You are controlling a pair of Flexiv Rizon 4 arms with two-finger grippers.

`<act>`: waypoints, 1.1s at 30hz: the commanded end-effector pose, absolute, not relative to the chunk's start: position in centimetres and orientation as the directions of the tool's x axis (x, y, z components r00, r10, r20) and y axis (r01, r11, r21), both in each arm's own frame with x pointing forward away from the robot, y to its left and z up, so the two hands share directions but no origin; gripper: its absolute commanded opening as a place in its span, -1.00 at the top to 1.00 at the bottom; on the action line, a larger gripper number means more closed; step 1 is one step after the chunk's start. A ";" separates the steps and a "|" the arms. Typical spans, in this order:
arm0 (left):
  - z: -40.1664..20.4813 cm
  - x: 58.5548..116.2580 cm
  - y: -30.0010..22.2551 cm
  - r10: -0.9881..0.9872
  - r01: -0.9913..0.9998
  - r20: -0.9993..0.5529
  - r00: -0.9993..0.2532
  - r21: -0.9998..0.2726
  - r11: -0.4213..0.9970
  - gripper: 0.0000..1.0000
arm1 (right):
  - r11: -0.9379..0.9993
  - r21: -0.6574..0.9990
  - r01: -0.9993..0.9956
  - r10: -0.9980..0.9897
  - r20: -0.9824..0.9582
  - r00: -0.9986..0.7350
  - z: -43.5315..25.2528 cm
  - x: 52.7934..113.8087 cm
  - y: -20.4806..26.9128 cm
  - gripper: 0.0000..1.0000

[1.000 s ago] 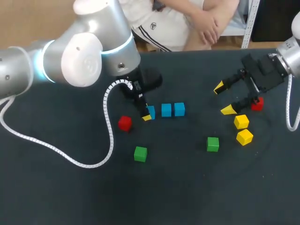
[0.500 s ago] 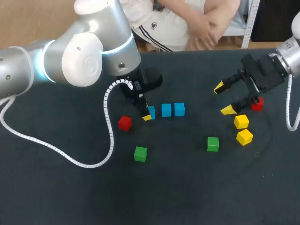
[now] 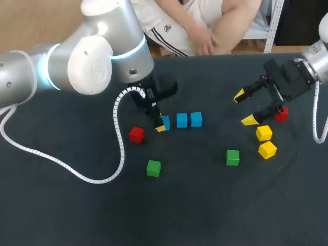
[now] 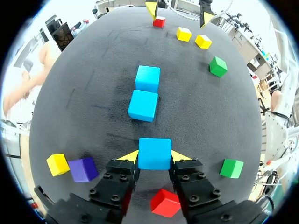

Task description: Place the blue cubes, place green cubes on the blue cubes, place the yellow cubes on the green cubes, then place the red cubes on the yellow cubes, and place purple cube on the red cubes.

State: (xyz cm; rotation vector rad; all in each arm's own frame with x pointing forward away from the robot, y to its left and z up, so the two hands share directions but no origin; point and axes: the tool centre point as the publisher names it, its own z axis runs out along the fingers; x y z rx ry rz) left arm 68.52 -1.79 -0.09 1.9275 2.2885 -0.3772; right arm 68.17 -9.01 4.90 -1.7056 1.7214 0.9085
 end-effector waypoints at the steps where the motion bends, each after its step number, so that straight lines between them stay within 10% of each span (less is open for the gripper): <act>1: 0.2 68.8 -1.8 0.951 0.983 -0.256 -0.172 -0.105 0.150 1.00 | -0.032 0.084 -0.996 -0.625 -0.779 -0.045 4.9 68.1 -9.0 -1.00; 33: -0.8 69.8 -3.2 0.946 0.991 -0.299 -0.125 -0.091 0.102 1.00 | -0.032 0.084 -0.996 -0.625 -0.779 -0.045 4.9 68.1 -9.0 -1.00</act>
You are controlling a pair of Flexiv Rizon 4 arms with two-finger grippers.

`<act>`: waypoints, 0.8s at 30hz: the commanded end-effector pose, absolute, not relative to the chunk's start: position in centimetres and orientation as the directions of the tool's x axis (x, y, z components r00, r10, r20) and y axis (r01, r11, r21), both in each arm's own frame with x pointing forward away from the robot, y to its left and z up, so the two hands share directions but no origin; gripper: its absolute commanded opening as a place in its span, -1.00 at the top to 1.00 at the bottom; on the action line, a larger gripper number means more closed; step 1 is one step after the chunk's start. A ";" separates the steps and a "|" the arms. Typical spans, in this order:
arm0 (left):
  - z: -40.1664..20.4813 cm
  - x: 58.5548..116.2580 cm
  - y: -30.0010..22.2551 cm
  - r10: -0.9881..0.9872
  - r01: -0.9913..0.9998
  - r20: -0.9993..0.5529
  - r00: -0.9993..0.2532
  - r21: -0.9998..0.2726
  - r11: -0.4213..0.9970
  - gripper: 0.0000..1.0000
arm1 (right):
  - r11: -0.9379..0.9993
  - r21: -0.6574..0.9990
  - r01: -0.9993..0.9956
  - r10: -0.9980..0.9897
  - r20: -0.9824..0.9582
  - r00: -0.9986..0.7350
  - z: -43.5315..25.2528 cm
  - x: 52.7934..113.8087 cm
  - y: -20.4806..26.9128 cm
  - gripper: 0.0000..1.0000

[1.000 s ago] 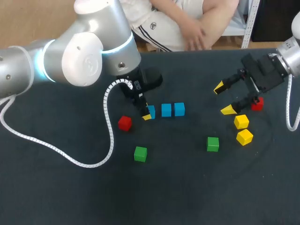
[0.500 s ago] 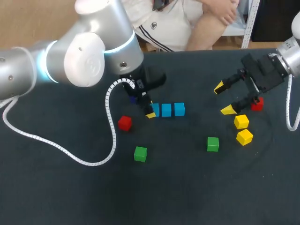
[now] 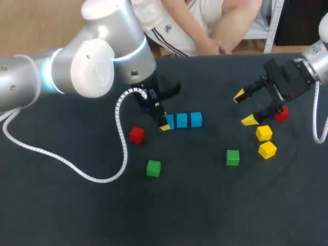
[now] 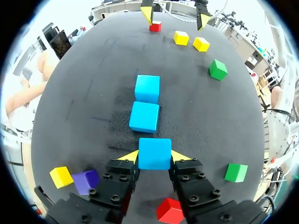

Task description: Place the blue cubes, place green cubes on the blue cubes, place the yellow cubes on the green cubes, then place the red cubes on the yellow cubes, and place purple cube on the red cubes.

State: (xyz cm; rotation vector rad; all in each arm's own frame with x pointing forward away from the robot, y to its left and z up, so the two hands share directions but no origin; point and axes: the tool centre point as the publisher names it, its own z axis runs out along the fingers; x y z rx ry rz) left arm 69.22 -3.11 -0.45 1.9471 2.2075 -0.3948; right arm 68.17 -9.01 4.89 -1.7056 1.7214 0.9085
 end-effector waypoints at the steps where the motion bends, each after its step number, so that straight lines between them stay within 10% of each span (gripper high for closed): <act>1: -0.9 70.0 -3.2 0.946 0.991 -0.299 -0.123 -0.092 0.099 1.00 | -0.032 0.084 -0.996 -0.625 -0.779 -0.045 4.9 68.1 -9.0 -1.00; 24: -1.8 71.1 -2.9 0.946 0.989 -0.296 -0.129 -0.107 0.102 1.00 | -0.032 0.084 -0.996 -0.625 -0.779 -0.045 4.9 68.1 -9.0 -1.00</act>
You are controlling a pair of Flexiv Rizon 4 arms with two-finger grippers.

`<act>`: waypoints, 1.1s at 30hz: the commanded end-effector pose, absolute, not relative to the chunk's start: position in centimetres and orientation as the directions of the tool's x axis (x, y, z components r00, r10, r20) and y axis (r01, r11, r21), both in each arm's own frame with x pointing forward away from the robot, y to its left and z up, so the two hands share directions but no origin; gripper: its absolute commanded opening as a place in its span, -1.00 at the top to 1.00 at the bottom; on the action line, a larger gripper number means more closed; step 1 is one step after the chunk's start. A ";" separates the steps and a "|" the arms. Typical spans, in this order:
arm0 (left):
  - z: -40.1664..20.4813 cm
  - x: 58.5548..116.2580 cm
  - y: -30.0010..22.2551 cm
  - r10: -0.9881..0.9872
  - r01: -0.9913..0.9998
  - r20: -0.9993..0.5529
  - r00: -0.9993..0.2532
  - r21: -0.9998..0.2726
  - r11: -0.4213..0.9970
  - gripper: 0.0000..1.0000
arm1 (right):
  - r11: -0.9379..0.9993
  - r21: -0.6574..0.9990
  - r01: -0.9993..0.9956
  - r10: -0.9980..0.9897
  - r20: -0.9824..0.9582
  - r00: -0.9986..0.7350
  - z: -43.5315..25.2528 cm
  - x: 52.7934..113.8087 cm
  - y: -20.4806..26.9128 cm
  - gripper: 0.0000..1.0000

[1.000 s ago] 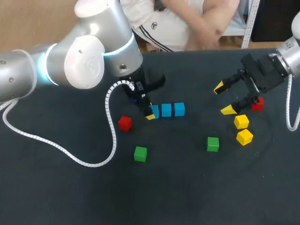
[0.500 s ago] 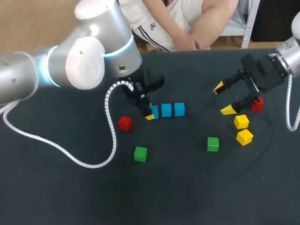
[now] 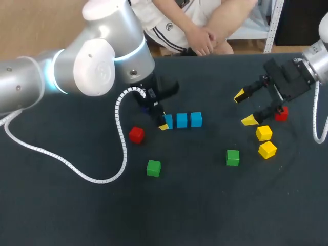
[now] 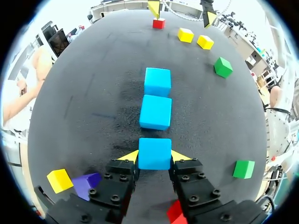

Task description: Place the blue cubes, place green cubes on the blue cubes, place the yellow cubes on the green cubes, then place the red cubes on the yellow cubes, and place purple cube on the red cubes.

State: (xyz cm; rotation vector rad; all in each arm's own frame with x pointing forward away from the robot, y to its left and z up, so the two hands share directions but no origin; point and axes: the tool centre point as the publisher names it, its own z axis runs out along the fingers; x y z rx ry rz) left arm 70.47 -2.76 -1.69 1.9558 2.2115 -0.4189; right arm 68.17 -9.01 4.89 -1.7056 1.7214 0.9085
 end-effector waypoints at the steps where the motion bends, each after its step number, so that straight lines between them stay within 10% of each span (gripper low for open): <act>1: -1.7 71.2 -2.9 0.947 0.989 -0.296 -0.128 -0.105 0.101 1.00 | -0.032 0.084 -0.996 -0.625 -0.779 -0.045 4.9 68.1 -9.0 -1.00; 33: -1.0 71.3 -2.7 0.956 0.990 -0.273 -0.110 -0.113 0.081 1.00 | -0.032 0.084 -0.996 -0.625 -0.779 -0.045 4.9 68.1 -9.0 -1.00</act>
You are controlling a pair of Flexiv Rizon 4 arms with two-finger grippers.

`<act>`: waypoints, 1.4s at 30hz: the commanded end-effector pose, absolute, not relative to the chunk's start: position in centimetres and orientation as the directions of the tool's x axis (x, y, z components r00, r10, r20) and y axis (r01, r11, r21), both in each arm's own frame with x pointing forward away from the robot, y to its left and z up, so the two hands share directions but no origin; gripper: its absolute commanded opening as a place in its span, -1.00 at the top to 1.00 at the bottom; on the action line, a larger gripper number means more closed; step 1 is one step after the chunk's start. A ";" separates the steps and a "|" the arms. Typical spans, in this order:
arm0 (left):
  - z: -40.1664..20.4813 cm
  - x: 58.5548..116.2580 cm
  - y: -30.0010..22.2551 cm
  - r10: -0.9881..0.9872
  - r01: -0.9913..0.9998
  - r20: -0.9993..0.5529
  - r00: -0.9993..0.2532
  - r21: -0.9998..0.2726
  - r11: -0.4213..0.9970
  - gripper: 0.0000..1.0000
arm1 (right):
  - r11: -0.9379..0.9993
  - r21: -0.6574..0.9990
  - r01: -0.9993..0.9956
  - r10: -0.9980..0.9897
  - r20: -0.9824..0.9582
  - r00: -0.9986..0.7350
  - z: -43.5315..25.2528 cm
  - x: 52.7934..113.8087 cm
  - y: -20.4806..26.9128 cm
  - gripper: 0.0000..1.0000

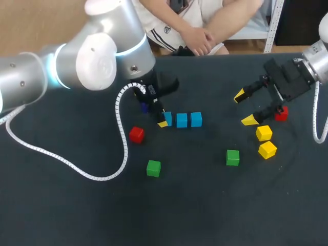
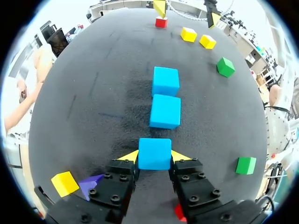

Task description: Place the blue cubes, place green cubes on the blue cubes, place the yellow cubes on the green cubes, then place the red cubes on the yellow cubes, and place purple cube on the red cubes.

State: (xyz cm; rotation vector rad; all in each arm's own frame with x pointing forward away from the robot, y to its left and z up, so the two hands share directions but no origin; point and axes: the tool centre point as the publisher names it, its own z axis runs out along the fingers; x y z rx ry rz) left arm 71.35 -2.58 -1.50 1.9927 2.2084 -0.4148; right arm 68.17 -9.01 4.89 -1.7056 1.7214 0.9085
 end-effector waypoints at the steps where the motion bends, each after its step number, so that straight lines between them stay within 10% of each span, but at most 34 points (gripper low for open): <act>1: -0.9 71.2 -2.8 0.956 0.990 -0.273 -0.109 -0.115 0.080 1.00 | -0.032 0.084 -0.996 -0.625 -0.779 -0.045 4.9 68.1 -9.0 -1.00; 42: -1.5 70.5 -2.7 0.959 0.988 -0.256 -0.122 -0.123 0.093 1.00 | -0.032 0.084 -0.996 -0.625 -0.779 -0.045 4.9 68.1 -9.0 -1.00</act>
